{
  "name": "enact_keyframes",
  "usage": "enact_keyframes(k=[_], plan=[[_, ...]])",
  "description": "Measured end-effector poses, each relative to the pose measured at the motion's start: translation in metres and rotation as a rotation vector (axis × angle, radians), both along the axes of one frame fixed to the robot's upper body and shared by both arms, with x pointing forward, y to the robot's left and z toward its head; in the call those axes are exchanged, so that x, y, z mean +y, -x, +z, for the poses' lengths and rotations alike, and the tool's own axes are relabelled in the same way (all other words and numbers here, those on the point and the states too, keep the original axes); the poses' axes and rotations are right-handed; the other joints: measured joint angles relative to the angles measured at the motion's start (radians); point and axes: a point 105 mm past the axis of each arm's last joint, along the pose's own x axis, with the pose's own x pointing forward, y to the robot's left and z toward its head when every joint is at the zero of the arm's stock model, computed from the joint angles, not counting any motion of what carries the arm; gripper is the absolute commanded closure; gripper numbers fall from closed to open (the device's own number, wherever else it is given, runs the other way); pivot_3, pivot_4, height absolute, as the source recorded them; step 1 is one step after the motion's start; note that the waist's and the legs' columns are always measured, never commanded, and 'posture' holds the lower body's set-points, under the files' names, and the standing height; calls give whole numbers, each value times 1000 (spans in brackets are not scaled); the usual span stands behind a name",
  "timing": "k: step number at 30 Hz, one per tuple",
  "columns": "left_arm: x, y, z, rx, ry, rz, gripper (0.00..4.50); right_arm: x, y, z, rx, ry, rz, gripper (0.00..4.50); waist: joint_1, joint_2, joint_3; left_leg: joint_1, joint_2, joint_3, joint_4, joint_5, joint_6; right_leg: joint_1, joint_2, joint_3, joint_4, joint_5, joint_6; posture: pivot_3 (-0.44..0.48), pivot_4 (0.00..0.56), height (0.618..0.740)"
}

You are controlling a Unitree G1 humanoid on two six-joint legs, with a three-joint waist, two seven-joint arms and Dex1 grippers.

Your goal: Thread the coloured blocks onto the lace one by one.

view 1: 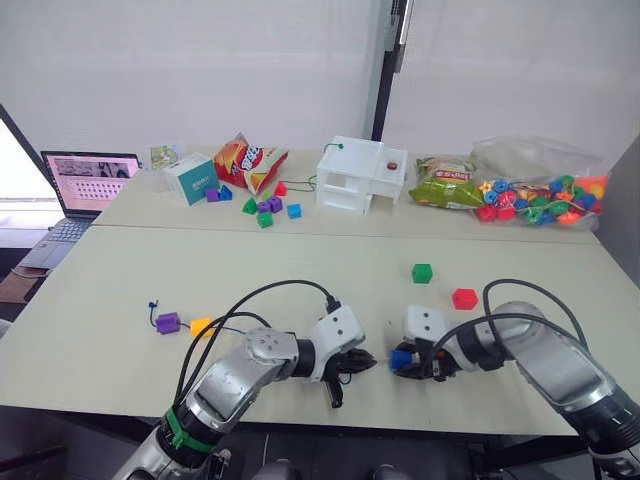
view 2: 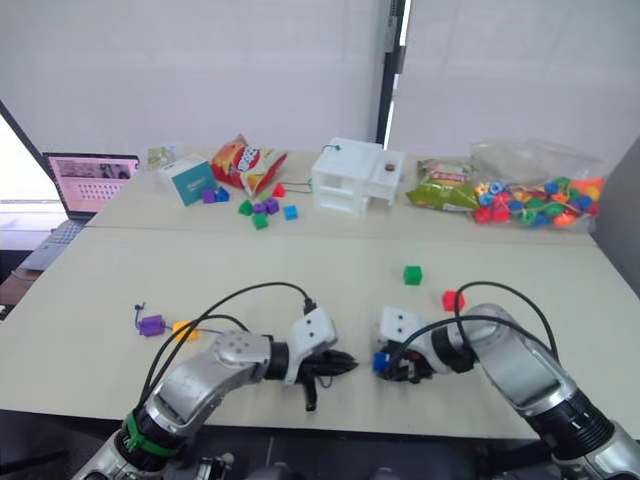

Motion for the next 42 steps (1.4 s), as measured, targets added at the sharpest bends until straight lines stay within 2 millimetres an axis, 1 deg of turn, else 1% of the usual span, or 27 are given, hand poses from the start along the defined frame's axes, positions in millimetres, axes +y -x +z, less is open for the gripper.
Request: enact_keyframes(k=[9, 12, 14, 17, 25, 36, 42], plan=[[-3, -2, 0, -2, 12, -11, 4500, -2, 1, -2, 15, -14, -21, 3201, 4, 0, 0, 0, 0, 0, 1, 0, 0, 0, 0, 0, 0, 0, 0, 0, 150, 740], [0, -2, 0, -3, 22, -13, 4500, 0, 2, -2, 38, -49, -40, 3201, 1, 0, 0, -1, 0, 0, 1, 0, 0, -1, 0, 0, 0, 0, 0, 0, 150, 740], [6, -2, 0, 2, 29, -19, 4500, 1, 2, -3, 58, -75, -42, 3201, -3, 0, 0, 0, 1, 0, 0, 0, 0, -1, 1, 0, 0, 0, 0, 0, 150, 740], [10, -1, 0, 13, 40, -23, 4500, 2, 3, -4, 64, -85, -7, 3201, -11, 0, 0, 0, 1, 0, -2, 0, 0, -1, 1, 0, 0, 0, 0, 0, 150, 740], [10, 2, -1, 20, 48, -35, 4500, 0, 6, -3, 81, -79, 24, 3201, -12, 0, 0, 0, 0, 0, -2, 0, 0, -1, 0, 0, 0, 0, 0, 0, 150, 740], [9, 3, 0, 19, 42, -34, 4500, 2, 5, -2, 69, -63, 25, 3201, -13, 0, 0, 0, 0, 0, -2, 0, 0, -1, 1, 0, 0, 0, 0, 0, 150, 740], [7, 3, 1, 7, 11, -36, 4500, 4, 4, -1, 50, -20, 14, 3201, -13, 0, 0, 0, 0, 0, -2, 0, 0, -1, 0, 0, 0, 0, 0, 0, 150, 740]])
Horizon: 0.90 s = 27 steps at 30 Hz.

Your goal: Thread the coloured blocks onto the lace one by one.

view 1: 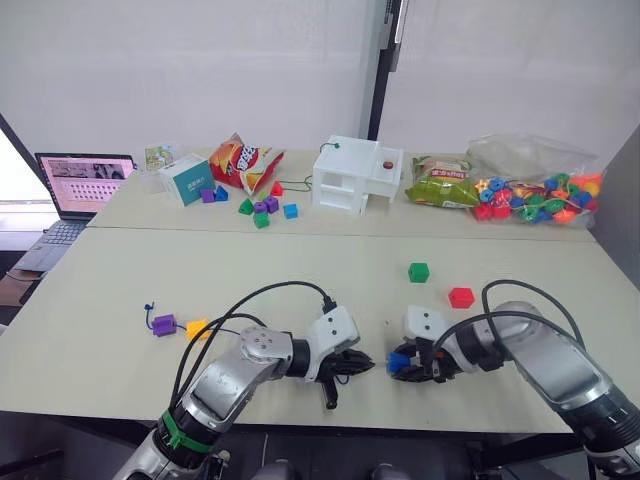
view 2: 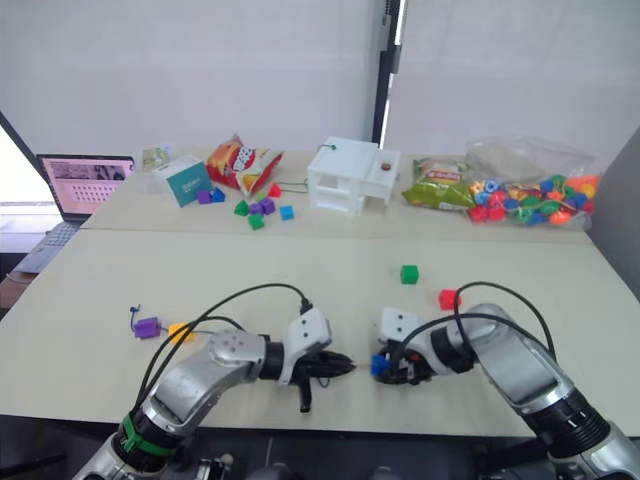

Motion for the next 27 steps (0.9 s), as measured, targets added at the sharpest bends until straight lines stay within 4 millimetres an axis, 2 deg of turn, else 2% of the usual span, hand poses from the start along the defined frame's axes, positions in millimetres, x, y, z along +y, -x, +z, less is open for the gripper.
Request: enact_keyframes(k=[7, 19, 23, 27], plan=[[2, -2, 4, -23, -25, 10, 4500, 3, 1, 2, -32, 50, -13, 3201, -1, 0, 0, 0, 0, 0, 0, 0, 0, 0, 0, 0, 0, 0, 0, 0, 150, 740], [19, 2, 10, 10, 10, 31, 4500, 7, 1, 1, -50, 40, -4, 3201, -3, 0, 0, 1, 0, 0, -1, 0, 0, -1, 1, 0, 0, 0, 0, 0, 150, 740], [15, 9, 22, -6, 61, -1, 4500, 6, 0, 0, -54, 36, 3, 3201, -3, 0, 0, 2, 0, 0, -1, 0, 0, 1, 0, 0, 0, 0, 0, 0, 150, 740], [12, 12, 24, 0, 74, -18, 4500, 7, 0, -1, -54, 28, 10, 3201, -6, 0, 0, 2, 1, 0, -1, 0, 0, 0, 1, 0, 0, 0, 0, 0, 150, 740]])
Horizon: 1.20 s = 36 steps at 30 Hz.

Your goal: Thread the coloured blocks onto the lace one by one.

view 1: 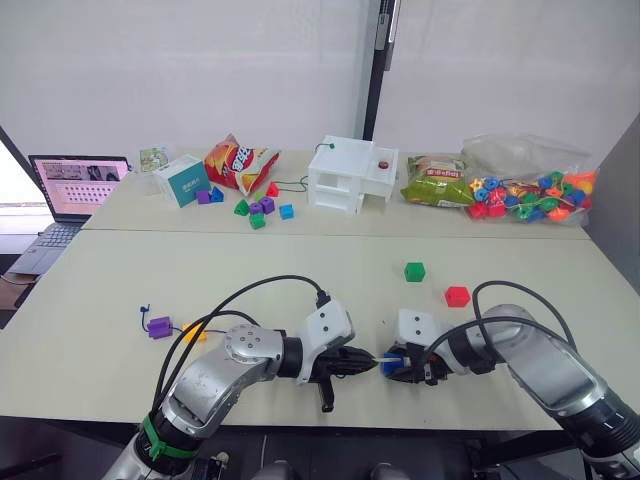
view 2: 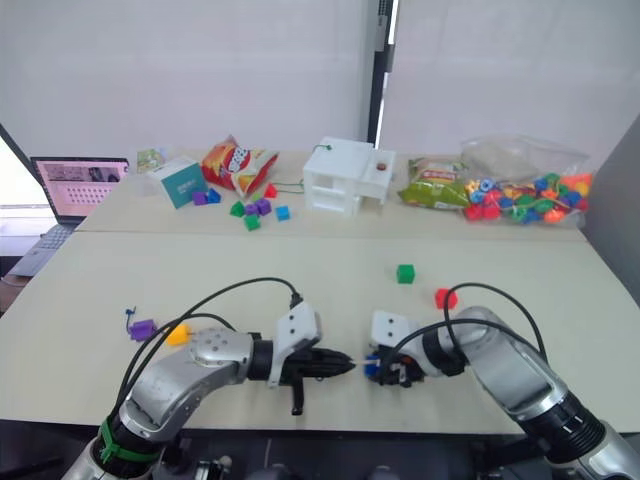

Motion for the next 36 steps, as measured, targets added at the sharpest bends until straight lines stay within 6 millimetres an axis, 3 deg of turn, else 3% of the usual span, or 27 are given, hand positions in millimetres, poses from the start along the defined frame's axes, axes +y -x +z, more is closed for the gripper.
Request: enact_keyframes(k=[18, 28, 36], plan=[[18, -5, -21, 45, -166, 97, 4500, -9, 4, -3, -25, -47, -11, 3201, 6, 0, 0, 0, -1, 0, 0, 0, 0, 1, 0, 0, 0, 0, 0, 0, 150, 740], [3, -1, -13, 61, -97, 87, 4500, -10, 7, -4, -29, -53, -30, 3201, 11, 0, 0, 0, -1, 0, 0, 0, 0, 1, 0, 0, 0, 0, 0, 0, 150, 740], [4, -1, -15, 60, -104, 91, 4500, -10, 8, -3, -25, -50, -41, 3201, 11, 0, 0, 0, -1, 0, 0, 0, 0, 1, 0, 0, 0, 0, 0, 0, 150, 740]])
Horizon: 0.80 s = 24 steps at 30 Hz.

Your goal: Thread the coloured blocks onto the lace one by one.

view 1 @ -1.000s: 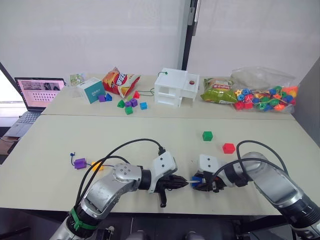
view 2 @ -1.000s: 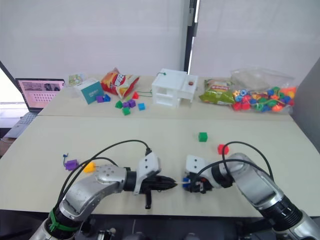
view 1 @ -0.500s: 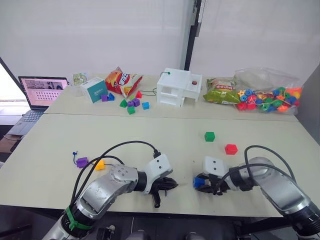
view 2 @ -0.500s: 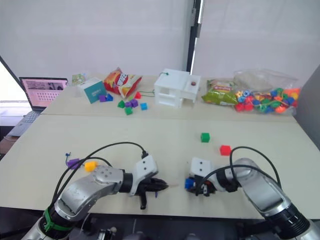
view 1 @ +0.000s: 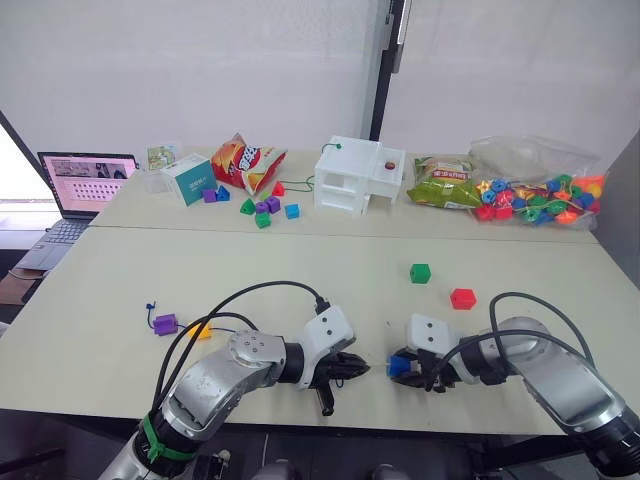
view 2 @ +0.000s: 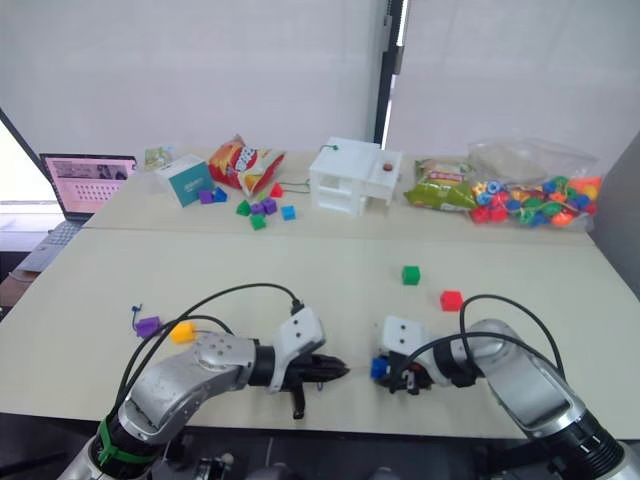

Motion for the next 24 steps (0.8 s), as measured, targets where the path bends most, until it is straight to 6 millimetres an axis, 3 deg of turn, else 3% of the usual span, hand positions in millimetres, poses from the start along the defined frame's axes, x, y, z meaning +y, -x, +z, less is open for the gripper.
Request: enact_keyframes(k=[24], plan=[[-7, 0, -7, 21, 2, -1, 4500, 0, 3, 0, 21, 2, -7, 3201, 0, 0, 0, 0, 0, 0, 0, 0, 0, 0, 0, 0, 0, 0, 0, 0, 150, 740]])
